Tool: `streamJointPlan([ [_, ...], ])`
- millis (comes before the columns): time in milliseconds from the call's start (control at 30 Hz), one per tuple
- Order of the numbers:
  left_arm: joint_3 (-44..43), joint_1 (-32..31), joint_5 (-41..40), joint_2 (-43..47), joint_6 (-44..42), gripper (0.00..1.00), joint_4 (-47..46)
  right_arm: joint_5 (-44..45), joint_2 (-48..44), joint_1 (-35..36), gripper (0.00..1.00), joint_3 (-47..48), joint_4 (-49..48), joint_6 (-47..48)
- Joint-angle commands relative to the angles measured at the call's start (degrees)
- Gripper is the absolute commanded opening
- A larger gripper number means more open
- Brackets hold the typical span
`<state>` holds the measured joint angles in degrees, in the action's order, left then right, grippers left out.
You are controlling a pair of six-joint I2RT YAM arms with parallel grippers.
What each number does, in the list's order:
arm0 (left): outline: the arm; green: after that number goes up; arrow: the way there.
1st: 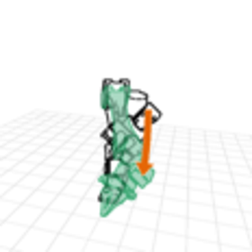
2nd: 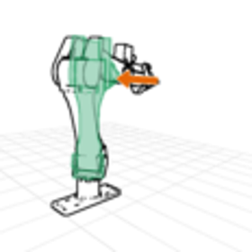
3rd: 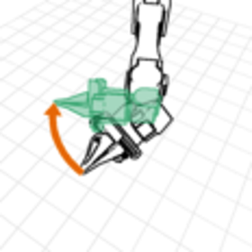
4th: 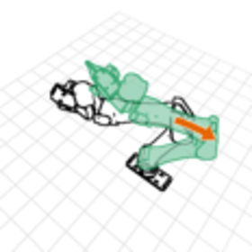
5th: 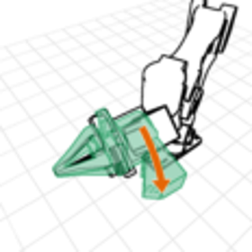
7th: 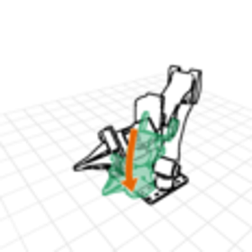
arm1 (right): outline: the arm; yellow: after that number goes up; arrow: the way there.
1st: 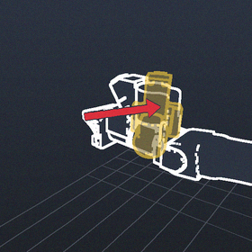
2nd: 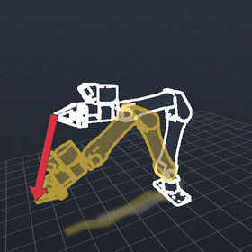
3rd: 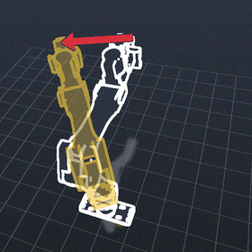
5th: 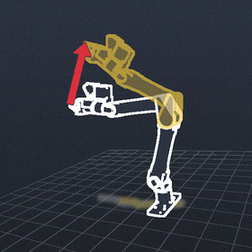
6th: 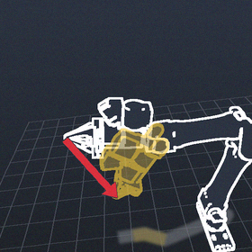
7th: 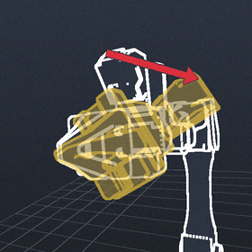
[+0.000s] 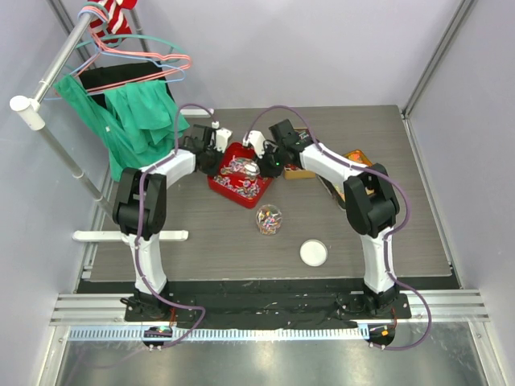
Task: Pack the candies
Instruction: Scoop the fake candies from the storage box, then place the fake candies in the packing bottle.
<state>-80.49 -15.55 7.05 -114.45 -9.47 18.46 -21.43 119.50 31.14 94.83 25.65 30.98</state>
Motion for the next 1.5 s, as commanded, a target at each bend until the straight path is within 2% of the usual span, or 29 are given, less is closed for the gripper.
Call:
streamJointPlan([
  [0,-2.0,1.8,1.5,2.0,3.9,0.00,-4.8,-1.4,-5.9,-0.9,0.01,-1.7,-2.8,0.7],
  [433,-3.9,2.7,-1.9,-1.3,5.4,0.00,-4.8,-2.7,-14.3,-3.2,0.01,-7.8,-3.0,1.4],
  [667,-5.6,2.7,-4.7,-3.7,4.8,0.00,-3.3,-4.4,-21.1,-3.5,0.01,-12.6,0.6,4.0],
  [733,-5.6,2.7,-4.7,-3.8,4.9,0.03,-2.7,-4.4,-23.9,-3.5,0.01,-14.9,1.8,5.0],
  [767,-5.6,2.8,-4.6,-3.8,5.0,0.09,-2.5,-4.4,-24.9,-3.7,0.01,-15.7,2.7,5.9],
  [833,-5.6,2.8,-4.2,-3.8,4.8,0.12,-2.0,-4.8,-27.7,-3.7,0.01,-17.9,5.3,7.2],
  [867,-5.6,2.8,-4.0,-4.0,4.8,0.18,-1.4,-4.6,-28.8,-3.7,0.01,-18.5,6.2,8.2],
  [1000,-5.8,2.8,-2.7,-4.5,4.2,0.25,-0.5,-4.1,-33.1,-3.7,0.01,-22.3,11.0,11.9],
  [1233,-5.7,2.8,-2.7,-4.9,3.8,0.61,0.1,-2.0,-39.3,-3.7,0.01,-27.1,17.8,15.4],
  [1300,-5.4,2.8,-2.5,-3.7,3.9,0.68,0.1,-1.4,-41.0,-3.5,0.01,-28.6,18.9,16.4],
  [1333,-5.3,2.8,-2.4,-3.1,4.0,0.75,0.2,-1.1,-41.6,-3.5,0.01,-29.0,19.8,16.7],
  [1400,-5.1,2.8,-2.2,-1.3,4.0,0.83,0.4,0.0,-42.9,-3.5,0.01,-30.1,20.7,16.9],
  [1433,-5.0,2.8,-2.2,-0.5,3.9,0.94,0.6,0.5,-43.3,-3.3,0.01,-30.4,21.5,17.3],
  [1467,-4.8,2.8,-2.0,0.2,3.9,0.99,0.9,1.9,-43.9,-3.3,0.01,-30.9,21.8,17.4],
])
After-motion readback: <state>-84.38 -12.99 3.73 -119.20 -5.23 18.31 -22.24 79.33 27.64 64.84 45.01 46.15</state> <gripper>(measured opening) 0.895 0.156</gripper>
